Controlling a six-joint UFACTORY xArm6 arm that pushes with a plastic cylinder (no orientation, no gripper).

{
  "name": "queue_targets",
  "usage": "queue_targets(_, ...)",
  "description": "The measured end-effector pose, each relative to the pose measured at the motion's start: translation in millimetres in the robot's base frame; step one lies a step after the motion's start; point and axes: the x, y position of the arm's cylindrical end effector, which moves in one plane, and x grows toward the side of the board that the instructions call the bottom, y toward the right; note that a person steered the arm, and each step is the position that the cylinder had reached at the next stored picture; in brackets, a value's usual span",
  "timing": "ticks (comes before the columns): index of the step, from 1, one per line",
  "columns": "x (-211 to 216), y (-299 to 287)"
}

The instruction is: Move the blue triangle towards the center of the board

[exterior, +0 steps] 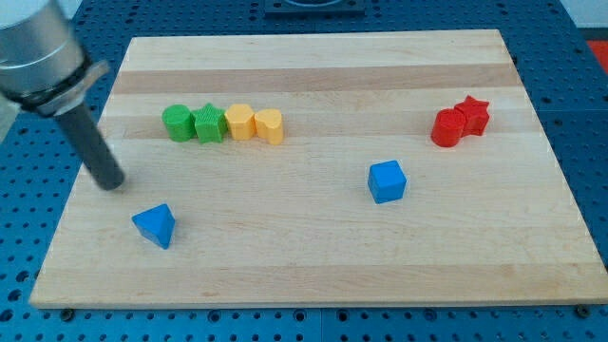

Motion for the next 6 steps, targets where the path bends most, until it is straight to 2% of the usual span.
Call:
queue_targets(1, 50, -2)
queue_targets(3, 66, 22)
queue_targets(5, 56, 90)
queue_targets(6, 23, 128)
